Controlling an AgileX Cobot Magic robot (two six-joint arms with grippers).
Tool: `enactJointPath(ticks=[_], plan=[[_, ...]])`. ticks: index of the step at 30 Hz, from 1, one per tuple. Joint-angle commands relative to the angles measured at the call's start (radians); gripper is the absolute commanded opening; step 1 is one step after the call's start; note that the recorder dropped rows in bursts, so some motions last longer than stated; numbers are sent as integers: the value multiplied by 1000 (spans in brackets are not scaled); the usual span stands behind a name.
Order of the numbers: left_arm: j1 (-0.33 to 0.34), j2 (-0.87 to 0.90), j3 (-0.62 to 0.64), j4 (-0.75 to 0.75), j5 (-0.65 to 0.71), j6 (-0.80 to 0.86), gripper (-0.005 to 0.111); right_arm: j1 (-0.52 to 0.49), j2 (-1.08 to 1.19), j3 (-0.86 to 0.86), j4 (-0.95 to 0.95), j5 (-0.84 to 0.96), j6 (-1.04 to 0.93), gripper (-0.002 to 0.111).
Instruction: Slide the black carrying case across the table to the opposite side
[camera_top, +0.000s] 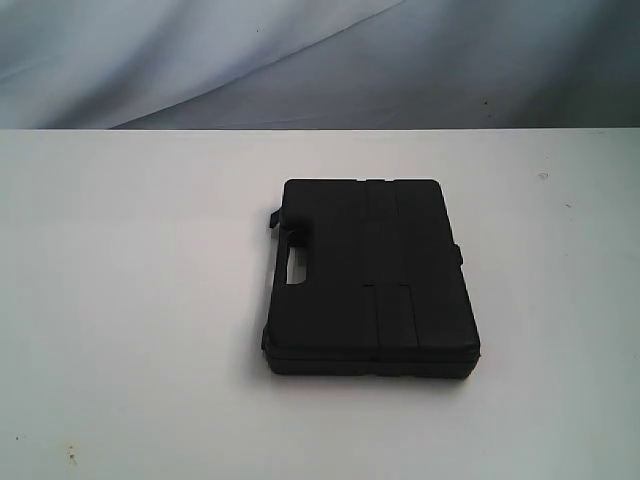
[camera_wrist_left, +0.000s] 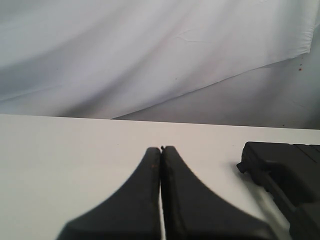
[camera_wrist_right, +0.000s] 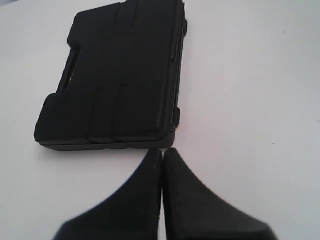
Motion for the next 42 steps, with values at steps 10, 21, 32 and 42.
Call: enactJointPath(ticks=[10, 21, 32, 42], plan=[[5, -5, 4, -2, -2, -2, 1, -211, -333, 63, -24, -48, -45, 0], [5, -5, 4, -2, -2, -2, 1, -327, -361, 225, 64, -421, -267, 0], [5, -5, 4, -2, -2, -2, 1, -396, -361, 366, 273, -700, -572, 0], [5, -5, 4, -2, -2, -2, 1, -396, -470, 430, 260, -790, -676, 0]])
